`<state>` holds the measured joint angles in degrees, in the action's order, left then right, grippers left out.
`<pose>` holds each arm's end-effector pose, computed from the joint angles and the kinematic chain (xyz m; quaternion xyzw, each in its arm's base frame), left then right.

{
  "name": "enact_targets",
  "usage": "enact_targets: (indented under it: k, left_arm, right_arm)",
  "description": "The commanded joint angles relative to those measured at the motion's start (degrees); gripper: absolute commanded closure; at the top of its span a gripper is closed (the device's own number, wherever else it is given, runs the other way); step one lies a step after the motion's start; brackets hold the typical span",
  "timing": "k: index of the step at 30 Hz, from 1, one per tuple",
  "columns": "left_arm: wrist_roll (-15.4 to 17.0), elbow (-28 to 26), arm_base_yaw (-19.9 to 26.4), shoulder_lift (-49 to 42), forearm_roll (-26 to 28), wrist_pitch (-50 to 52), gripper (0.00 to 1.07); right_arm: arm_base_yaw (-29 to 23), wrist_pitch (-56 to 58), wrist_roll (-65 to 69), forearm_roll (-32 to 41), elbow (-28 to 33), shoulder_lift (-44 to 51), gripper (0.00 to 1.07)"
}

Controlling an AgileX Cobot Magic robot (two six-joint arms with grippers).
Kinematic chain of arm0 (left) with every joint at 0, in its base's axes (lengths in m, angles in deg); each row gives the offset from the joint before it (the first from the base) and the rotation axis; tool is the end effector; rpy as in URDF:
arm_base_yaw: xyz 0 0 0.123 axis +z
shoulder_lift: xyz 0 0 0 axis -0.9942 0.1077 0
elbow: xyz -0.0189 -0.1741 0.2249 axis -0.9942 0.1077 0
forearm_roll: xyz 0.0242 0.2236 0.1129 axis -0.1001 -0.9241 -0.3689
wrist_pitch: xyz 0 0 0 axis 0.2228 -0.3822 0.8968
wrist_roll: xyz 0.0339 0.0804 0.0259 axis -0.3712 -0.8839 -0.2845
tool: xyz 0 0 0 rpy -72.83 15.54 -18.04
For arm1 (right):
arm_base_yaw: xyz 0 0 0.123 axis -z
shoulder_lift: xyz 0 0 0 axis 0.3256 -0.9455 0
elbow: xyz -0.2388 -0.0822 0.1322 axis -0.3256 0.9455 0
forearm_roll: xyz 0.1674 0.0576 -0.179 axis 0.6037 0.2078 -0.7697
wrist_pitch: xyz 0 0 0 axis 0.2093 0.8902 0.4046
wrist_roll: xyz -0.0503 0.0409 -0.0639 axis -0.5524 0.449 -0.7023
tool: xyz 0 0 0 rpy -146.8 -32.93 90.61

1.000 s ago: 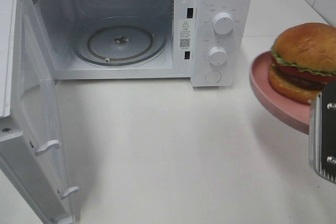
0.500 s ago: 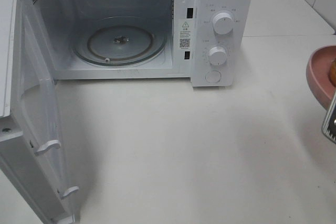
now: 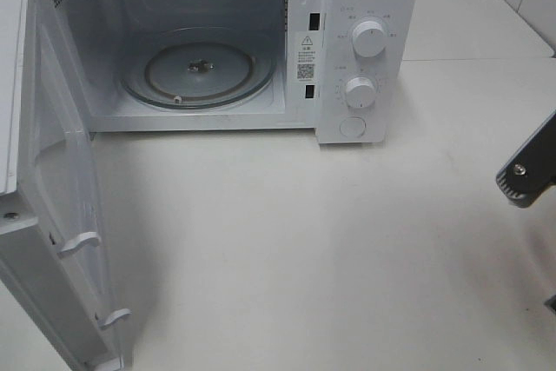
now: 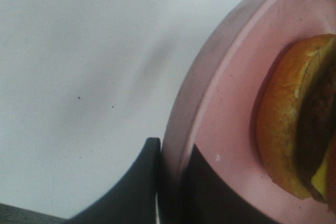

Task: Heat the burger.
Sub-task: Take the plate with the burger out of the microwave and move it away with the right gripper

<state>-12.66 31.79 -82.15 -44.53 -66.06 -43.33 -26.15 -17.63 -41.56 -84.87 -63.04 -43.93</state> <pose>-0.0061 -0.0121 0.2818 0.0508 0.8414 -0.0298 0.5372 0.1459 0.0713 0.2105 -0.3058 0.8947 -0.2312 0.2291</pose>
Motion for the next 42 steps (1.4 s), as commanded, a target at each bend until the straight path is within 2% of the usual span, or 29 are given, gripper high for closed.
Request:
enact_targets:
  k: [1, 10, 20, 22, 24, 27, 30, 32, 42]
  left_arm:
    - [0.00, 0.23, 0.06, -1.03, 0.29, 0.46, 0.07]
    - [0.00, 0.23, 0.06, -1.03, 0.29, 0.46, 0.07]
    - [0.00, 0.23, 0.06, -1.03, 0.29, 0.46, 0.07]
    - [0.00, 0.23, 0.06, -1.03, 0.29, 0.46, 0.07]
    - [0.00, 0.23, 0.06, -1.03, 0.29, 0.46, 0.07]
    - [0.00, 0.23, 0.06, -1.03, 0.29, 0.46, 0.07]
    - [0.00, 0.23, 0.06, -1.03, 0.29, 0.46, 0.07]
    - [0.00, 0.23, 0.06, -1.03, 0.29, 0.46, 0.07]
    - [0.00, 0.23, 0.06, -1.03, 0.29, 0.46, 0.07]
  right_arm:
    - [-0.29, 1.72, 8.14, -3.72, -2.01, -5.10, 1.07]
    - [-0.29, 3.55, 16.27, -3.78, -6.42, -13.01, 1.07]
    - [0.74, 4.53, 20.28, -5.44, -7.68, -20.00, 1.07]
    - [1.66, 3.78, 20.40, -5.44, -7.68, -20.80, 1.07]
    - [5.56, 0.63, 20.45, -5.16, -7.68, -23.55, 1.07]
    - [8.25, -1.66, 20.51, -5.44, -7.68, -25.84, 1.07]
    - [8.94, -2.29, 20.51, -5.44, -7.68, -26.41, 1.07]
    - [11.86, -4.13, 22.12, -6.30, -7.68, -29.16, 1.07]
    - [17.25, -8.71, 29.16, -9.97, -7.68, -36.10, 1.07]
